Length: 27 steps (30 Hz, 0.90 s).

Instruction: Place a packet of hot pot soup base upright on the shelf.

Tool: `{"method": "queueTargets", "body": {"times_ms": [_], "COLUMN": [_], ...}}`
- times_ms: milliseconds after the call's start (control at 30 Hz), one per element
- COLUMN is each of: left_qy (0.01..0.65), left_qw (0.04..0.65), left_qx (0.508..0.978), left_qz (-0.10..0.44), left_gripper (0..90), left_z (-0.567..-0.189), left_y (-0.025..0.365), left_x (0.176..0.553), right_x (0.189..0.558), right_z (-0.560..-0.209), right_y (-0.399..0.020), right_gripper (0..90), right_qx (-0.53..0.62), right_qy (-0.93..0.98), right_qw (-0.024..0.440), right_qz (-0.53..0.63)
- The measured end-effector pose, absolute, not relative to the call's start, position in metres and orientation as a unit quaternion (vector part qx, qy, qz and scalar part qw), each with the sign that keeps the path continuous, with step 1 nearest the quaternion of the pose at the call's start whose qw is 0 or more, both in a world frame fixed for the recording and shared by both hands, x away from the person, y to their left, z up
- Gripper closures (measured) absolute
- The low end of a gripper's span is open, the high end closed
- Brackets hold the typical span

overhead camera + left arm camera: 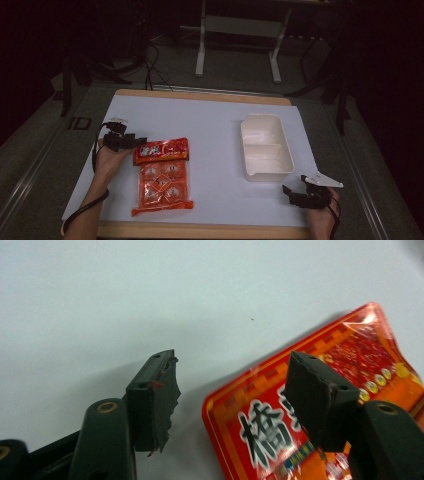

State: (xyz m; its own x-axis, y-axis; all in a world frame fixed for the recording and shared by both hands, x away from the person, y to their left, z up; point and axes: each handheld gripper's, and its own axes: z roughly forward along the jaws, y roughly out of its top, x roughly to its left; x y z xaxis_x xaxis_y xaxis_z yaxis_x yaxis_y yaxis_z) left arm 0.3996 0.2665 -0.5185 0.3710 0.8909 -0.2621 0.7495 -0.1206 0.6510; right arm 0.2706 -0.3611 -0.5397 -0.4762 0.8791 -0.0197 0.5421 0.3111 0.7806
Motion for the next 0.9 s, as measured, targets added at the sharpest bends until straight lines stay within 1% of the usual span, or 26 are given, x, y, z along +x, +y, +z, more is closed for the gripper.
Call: {"method": "queueTargets", "body": {"times_ms": [33,67,100,167,200,233,267,300,333,367,400,433,467,500,533,667,733,767,900], "left_qy": [0.564,0.564,0.568,0.558,0.558,0.551,0.543,0.531,0.520,0.520,0.508,0.495,0.495,0.468,0.457,0.421,0.419,0.418,0.415], "left_qw": [0.361,0.361,0.367,0.380,0.380,0.385,0.383,0.384,0.391,0.391,0.386,0.387,0.387,0.385,0.385,0.379,0.380,0.379,0.360], "left_qx": [0.738,0.738,0.734,0.737,0.737,0.740,0.747,0.755,0.759,0.759,0.769,0.776,0.776,0.793,0.799,0.822,0.823,0.825,0.836], "left_qz": [0.084,0.084,0.069,0.033,0.033,0.026,0.025,0.029,0.030,0.030,0.047,0.055,0.055,0.067,0.070,0.057,0.043,0.039,0.021], "left_gripper": [36.5,36.6,36.6,47.0,51.6,51.6,56.6,69.1,69.1,74.1,84.6,87.5,88.7,89.3,89.2,89.6,86.1,82.9,74.3], "left_z": [-0.524,-0.524,-0.527,-0.531,-0.531,-0.531,-0.530,-0.527,-0.523,-0.523,-0.513,-0.506,-0.506,-0.495,-0.492,-0.491,-0.493,-0.494,-0.498], "left_y": [0.268,0.268,0.270,0.272,0.272,0.271,0.269,0.268,0.266,0.266,0.263,0.261,0.261,0.259,0.257,0.256,0.256,0.256,0.244], "left_x": [0.406,0.406,0.408,0.409,0.409,0.407,0.405,0.402,0.398,0.398,0.390,0.383,0.383,0.372,0.366,0.350,0.349,0.350,0.360], "right_x": [0.271,0.271,0.271,0.271,0.271,0.271,0.271,0.271,0.271,0.271,0.271,0.271,0.271,0.271,0.271,0.271,0.271,0.272,0.271], "right_z": [-0.540,-0.540,-0.540,-0.540,-0.540,-0.540,-0.540,-0.540,-0.540,-0.540,-0.540,-0.540,-0.540,-0.540,-0.540,-0.540,-0.540,-0.540,-0.540], "right_y": [-0.361,-0.361,-0.361,-0.361,-0.361,-0.361,-0.361,-0.361,-0.361,-0.361,-0.361,-0.361,-0.361,-0.360,-0.360,-0.360,-0.360,-0.360,-0.359], "right_gripper": [13.5,13.5,13.5,13.5,13.5,13.5,13.5,13.5,13.5,13.5,13.5,13.5,13.5,13.5,13.5,13.5,13.5,13.5,13.5], "right_qx": [0.457,0.457,0.457,0.457,0.457,0.457,0.457,0.456,0.456,0.456,0.455,0.455,0.455,0.455,0.454,0.455,0.453,0.454,0.453], "right_qy": [0.777,0.777,0.777,0.777,0.777,0.777,0.777,0.778,0.778,0.778,0.779,0.779,0.779,0.780,0.780,0.781,0.782,0.782,0.783], "right_qw": [0.229,0.228,0.228,0.228,0.228,0.228,0.228,0.228,0.228,0.228,0.229,0.229,0.229,0.227,0.228,0.227,0.227,0.227,0.228], "right_qz": [0.368,0.368,0.368,0.368,0.368,0.367,0.367,0.367,0.367,0.367,0.365,0.366,0.366,0.365,0.365,0.364,0.363,0.362,0.360]}}
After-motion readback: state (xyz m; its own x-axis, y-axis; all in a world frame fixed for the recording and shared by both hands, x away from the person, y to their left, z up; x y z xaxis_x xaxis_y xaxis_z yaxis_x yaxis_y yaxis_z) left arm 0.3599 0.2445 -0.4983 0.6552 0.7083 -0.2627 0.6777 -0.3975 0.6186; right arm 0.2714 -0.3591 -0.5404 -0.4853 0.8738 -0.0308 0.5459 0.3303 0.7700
